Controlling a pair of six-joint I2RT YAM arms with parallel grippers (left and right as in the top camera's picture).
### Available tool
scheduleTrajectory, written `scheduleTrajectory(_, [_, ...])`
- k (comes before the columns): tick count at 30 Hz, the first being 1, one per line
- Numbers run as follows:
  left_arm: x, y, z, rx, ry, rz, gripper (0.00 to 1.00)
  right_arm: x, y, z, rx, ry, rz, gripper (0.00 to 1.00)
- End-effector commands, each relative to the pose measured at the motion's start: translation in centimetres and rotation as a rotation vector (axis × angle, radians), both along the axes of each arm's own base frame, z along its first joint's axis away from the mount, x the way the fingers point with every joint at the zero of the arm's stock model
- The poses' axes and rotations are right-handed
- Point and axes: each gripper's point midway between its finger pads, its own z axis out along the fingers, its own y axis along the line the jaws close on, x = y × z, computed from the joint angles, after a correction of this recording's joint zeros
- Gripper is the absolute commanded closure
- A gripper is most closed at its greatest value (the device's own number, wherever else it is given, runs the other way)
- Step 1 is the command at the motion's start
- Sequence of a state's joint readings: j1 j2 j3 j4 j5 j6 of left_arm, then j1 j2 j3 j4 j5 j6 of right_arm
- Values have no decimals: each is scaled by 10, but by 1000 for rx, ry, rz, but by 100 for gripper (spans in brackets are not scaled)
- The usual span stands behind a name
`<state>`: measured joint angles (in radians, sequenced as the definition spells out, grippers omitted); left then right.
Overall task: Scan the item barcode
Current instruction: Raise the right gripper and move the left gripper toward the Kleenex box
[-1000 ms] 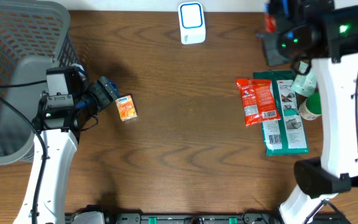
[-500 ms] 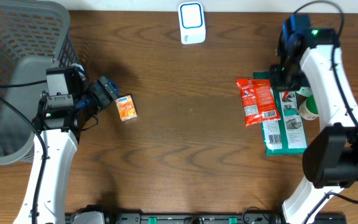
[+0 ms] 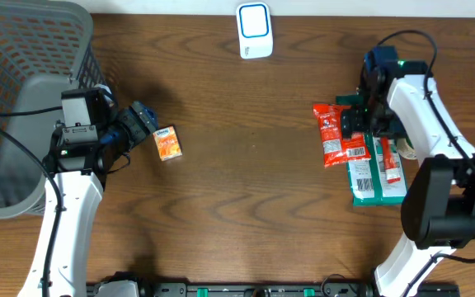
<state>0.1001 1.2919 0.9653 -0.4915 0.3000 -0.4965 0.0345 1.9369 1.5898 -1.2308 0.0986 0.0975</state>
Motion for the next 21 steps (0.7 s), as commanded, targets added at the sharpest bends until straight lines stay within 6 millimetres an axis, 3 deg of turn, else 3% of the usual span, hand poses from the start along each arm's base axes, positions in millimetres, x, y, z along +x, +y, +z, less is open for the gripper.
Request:
scheduleTrajectory(1, [0, 7, 5, 17, -10, 27, 2, 24, 35, 42, 148, -103, 42, 8])
scheduleTrajectory(5, [-1, 7, 4, 18, -4, 26, 3, 30, 87, 60, 362, -138, 112, 9])
scheduleTrajectory(7, [-2, 7, 1, 31, 3, 11, 54, 28, 113, 64, 446, -143, 186, 9])
scheduleTrajectory(8, [-2, 8, -2, 37, 15, 13, 69, 26, 121, 63, 457, -143, 215, 9])
scheduleTrajectory(10, [-5, 9, -13, 54, 53, 22, 89, 23, 132, 62, 451, -137, 245, 9])
scheduleTrajectory(16, [3, 13, -64, 167, 174, 20, 92, 21, 159, 63, 459, -150, 293, 9])
scheduleTrajectory(21, [17, 20, -94, 234, 207, 27, 92, 20, 159, 62, 458, -146, 290, 8])
